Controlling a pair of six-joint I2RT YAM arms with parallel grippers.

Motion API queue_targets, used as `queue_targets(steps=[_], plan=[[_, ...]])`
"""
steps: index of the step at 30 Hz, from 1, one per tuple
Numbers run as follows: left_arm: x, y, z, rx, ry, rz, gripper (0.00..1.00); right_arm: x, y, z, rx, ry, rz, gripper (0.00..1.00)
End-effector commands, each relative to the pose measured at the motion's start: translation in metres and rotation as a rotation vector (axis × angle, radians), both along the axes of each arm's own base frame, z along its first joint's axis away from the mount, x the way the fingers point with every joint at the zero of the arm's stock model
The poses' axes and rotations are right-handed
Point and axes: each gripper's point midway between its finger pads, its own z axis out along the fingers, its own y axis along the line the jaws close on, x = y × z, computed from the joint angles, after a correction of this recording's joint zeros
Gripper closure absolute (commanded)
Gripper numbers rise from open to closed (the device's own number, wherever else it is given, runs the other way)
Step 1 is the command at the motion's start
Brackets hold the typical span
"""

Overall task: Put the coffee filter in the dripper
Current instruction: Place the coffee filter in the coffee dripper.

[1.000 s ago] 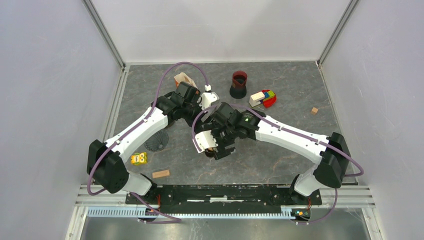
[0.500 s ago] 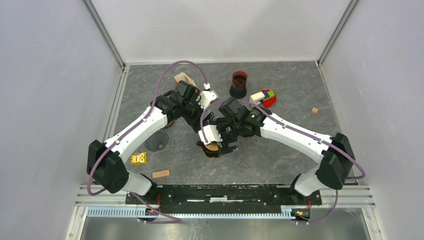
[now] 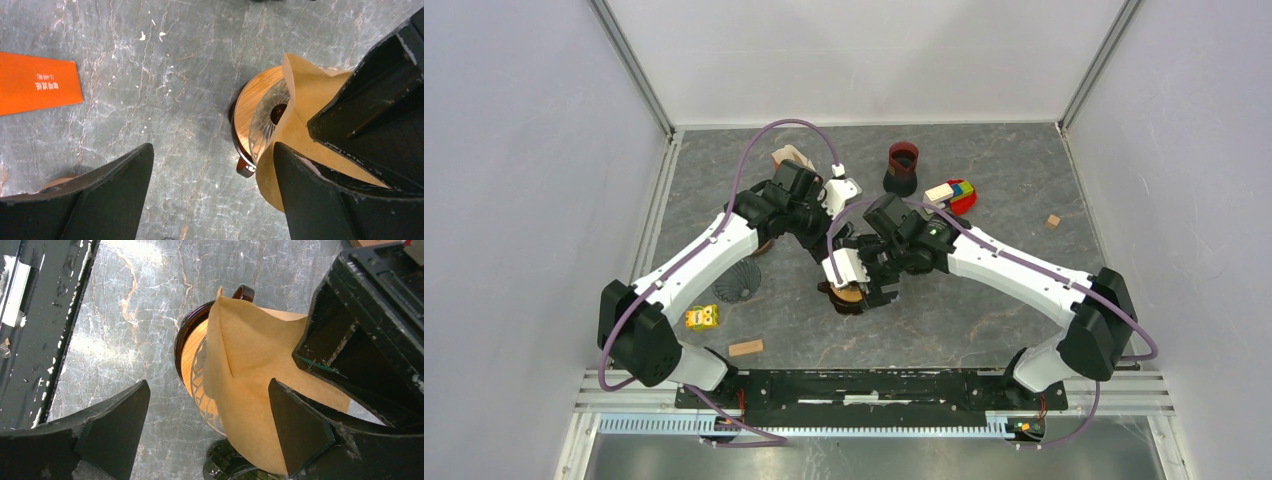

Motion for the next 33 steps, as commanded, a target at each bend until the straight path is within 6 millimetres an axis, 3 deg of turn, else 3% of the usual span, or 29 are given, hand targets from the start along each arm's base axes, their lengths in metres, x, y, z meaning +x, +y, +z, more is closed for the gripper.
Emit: queue_targets(steps=[1,15,25,33], plan=[[-0.010,-0.028,0.032,-0.152,-0.026,-0.074,0.04,0.018,0.014,0.043,0.126,-0.090,-0.016,0.04],[-0.005,-0.025,0.035,-0.150,-0.055,-0.049,0.00,0.021,0.007,0.054,0.146,-0.096,-0.015,0.04],[0.000,-0.021,0.021,-0.111,-0.038,-0.011,0.00,0.022,-0.013,0.020,0.030,-0.117,-0.010,0.04],[0.002,-0.021,0.002,-0.106,-0.015,0.019,0.00,0.013,-0.011,-0.004,0.002,-0.079,0.015,0.04]])
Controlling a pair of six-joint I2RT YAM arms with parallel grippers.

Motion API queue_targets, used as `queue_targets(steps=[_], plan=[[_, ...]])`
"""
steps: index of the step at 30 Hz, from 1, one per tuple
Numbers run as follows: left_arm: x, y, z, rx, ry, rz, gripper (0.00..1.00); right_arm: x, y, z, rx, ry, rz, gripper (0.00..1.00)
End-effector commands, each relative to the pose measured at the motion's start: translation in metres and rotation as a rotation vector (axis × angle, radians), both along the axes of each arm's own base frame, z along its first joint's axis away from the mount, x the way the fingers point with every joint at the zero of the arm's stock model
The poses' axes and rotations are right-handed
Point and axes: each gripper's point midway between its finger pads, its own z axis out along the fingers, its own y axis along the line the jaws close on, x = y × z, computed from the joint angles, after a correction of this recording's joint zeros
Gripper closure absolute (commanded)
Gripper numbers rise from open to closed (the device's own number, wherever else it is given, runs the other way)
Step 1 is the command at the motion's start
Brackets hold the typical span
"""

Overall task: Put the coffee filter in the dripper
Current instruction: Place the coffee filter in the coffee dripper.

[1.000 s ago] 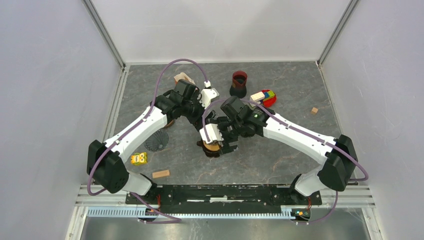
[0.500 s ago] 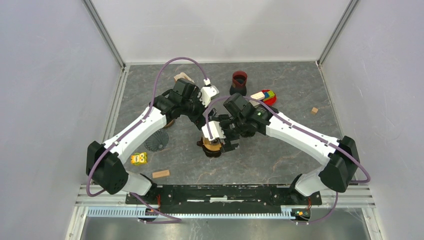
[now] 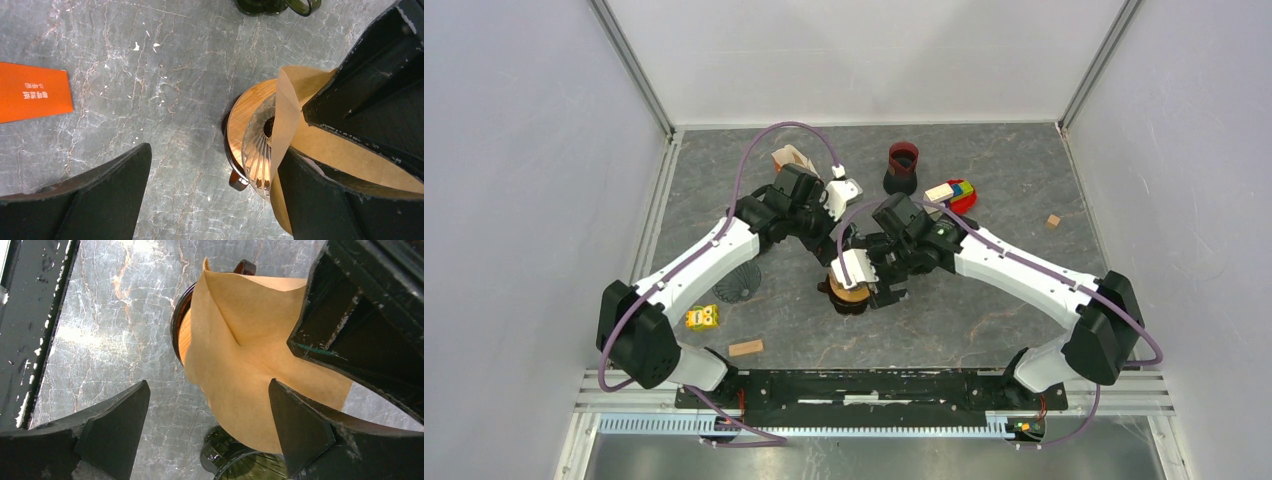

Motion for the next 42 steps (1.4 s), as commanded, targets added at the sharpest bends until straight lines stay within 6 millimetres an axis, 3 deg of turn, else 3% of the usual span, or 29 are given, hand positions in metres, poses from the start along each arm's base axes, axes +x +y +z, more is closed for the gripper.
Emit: queue_targets(steps=[1,13,32,36,42], plan=[[-0.001,-0.009,0.001,-0.039,-0.006,0.001,0.00,0.003,0.006,-0.006,0.009,-0.025,0.019,0.05],[0.000,-0.001,-0.022,0.007,-0.026,0.004,0.00,-0.005,0.010,-0.033,-0.043,-0.008,0.042,0.05],[0.000,0.003,-0.036,0.024,-0.039,0.006,0.00,-0.001,0.005,-0.055,-0.097,-0.013,0.026,0.06],[-0.003,0.003,-0.032,0.023,-0.038,-0.008,0.00,-0.001,0.008,-0.051,-0.089,-0.016,0.022,0.05],[-0.008,-0.001,-0.007,-0.004,-0.035,-0.038,0.00,0.000,0.016,-0.029,-0.046,-0.013,0.026,0.05]])
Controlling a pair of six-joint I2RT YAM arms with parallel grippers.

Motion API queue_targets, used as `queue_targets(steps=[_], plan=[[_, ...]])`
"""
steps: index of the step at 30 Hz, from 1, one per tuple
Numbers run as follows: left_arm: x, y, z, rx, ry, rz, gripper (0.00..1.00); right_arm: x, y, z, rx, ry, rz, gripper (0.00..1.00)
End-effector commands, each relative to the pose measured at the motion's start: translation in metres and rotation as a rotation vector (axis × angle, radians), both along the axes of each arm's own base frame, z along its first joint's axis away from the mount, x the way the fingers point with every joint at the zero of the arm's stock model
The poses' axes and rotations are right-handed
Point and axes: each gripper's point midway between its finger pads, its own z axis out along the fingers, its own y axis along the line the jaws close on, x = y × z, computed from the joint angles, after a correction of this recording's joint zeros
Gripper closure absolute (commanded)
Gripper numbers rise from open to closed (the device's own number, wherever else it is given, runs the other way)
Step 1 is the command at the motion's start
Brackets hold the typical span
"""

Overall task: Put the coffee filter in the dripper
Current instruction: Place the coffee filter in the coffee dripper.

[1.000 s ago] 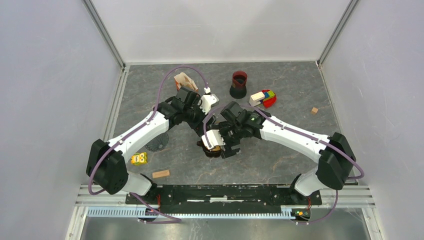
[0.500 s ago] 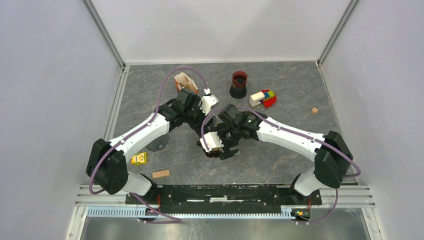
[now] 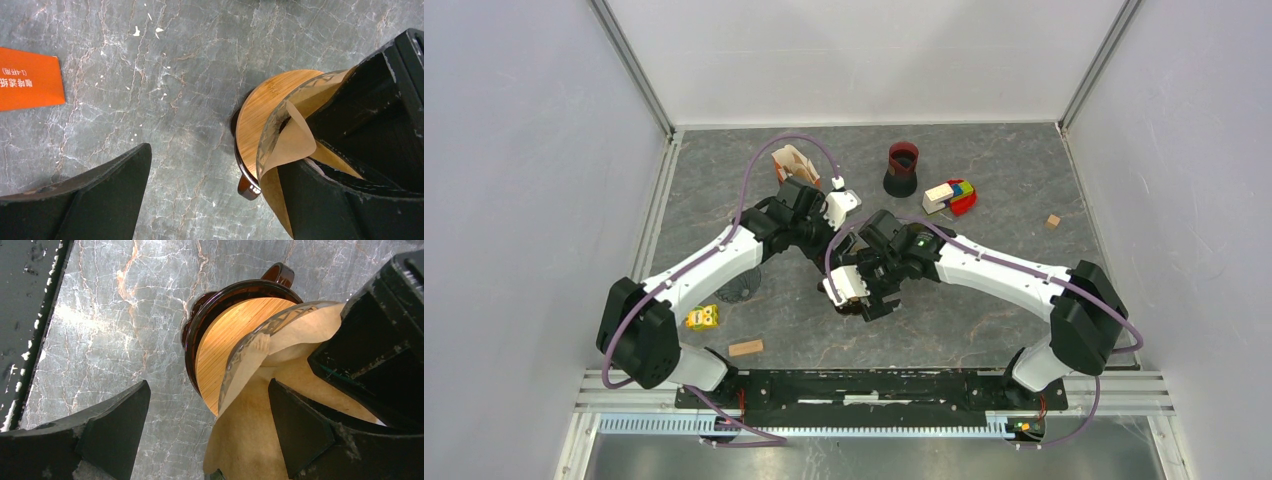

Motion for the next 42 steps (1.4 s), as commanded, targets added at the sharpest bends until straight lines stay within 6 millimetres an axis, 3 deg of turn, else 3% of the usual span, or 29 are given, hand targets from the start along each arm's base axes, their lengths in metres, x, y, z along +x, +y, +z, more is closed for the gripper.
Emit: queue_targets(steps=[1,9,15,23,34,42], plan=[[-0.011,-0.008,0.033,-0.043,-0.015,-0.071,0.00,0.008,0.009,0.020,0.037,-0.013,-0.017,0.05],[-0.023,-0.013,0.052,-0.093,0.050,-0.071,0.00,0.011,0.009,0.021,0.031,-0.023,-0.027,0.05],[-0.021,-0.018,0.059,-0.115,0.055,-0.068,0.00,0.012,0.011,0.026,0.038,-0.025,-0.025,0.05],[-0.006,-0.027,0.047,-0.099,0.041,-0.091,0.00,0.012,0.013,0.034,0.057,-0.030,-0.022,0.05],[0.003,-0.036,0.030,-0.101,0.038,-0.120,0.00,0.007,0.015,0.031,0.065,-0.008,-0.006,0.05],[0.003,-0.025,0.019,-0.057,0.016,-0.115,0.02,0.010,0.017,0.039,0.094,-0.025,-0.014,0.05]])
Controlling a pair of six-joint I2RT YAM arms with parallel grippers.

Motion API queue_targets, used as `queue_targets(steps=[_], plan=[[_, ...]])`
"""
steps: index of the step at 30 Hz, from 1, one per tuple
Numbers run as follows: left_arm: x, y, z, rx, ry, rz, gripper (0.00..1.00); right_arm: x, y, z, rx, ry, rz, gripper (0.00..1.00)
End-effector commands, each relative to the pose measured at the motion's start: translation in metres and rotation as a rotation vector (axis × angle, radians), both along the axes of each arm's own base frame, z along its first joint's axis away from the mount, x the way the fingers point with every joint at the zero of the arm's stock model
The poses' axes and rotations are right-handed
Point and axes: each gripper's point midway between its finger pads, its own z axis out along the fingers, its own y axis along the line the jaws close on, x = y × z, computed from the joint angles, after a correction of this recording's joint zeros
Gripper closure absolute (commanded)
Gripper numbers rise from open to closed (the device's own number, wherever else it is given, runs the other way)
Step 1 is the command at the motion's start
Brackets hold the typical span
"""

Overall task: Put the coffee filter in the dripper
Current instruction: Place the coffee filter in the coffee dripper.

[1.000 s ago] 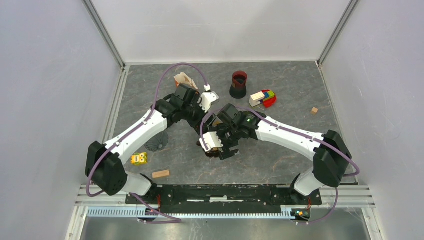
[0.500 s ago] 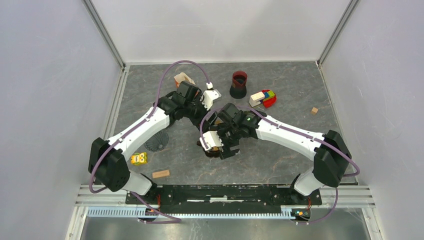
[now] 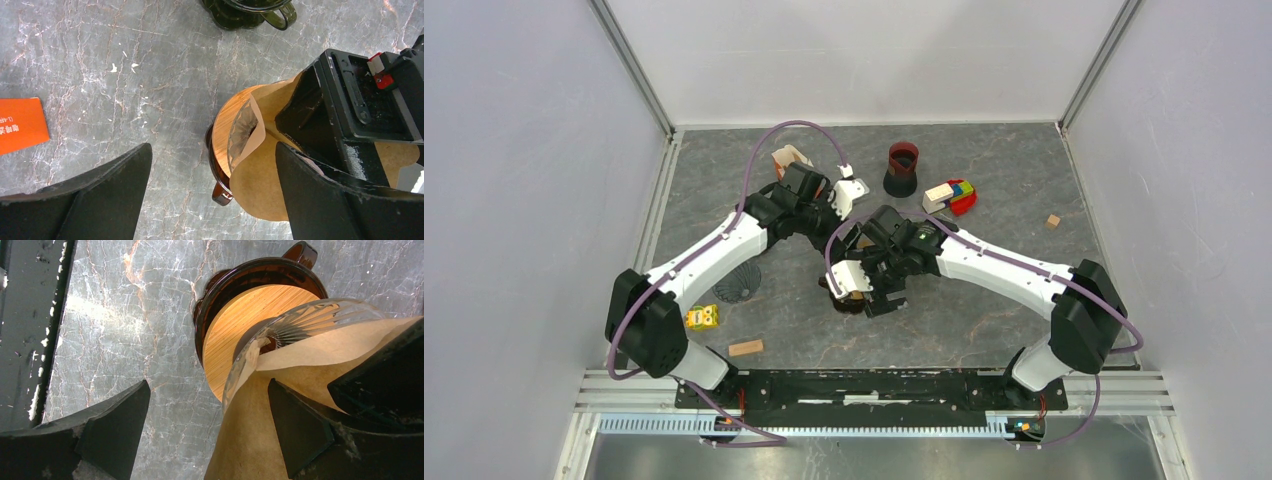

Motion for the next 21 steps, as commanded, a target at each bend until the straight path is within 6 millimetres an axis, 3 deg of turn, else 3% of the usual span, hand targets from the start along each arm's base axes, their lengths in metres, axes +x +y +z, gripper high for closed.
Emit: queue_targets(steps=[1,14,21], plan=[[0.004,0.002,-0.008,0.023,-0.046,-0.024,0.02,0.012,0.031,0.036,0.154,-0.081,0.033,0.05],[-0.004,0.016,0.018,-0.021,-0.083,-0.024,0.02,0.016,0.042,0.055,0.210,-0.082,0.015,0.05],[-0.011,0.018,0.022,-0.028,-0.082,-0.043,0.01,0.012,0.050,0.066,0.250,-0.056,0.028,0.05]])
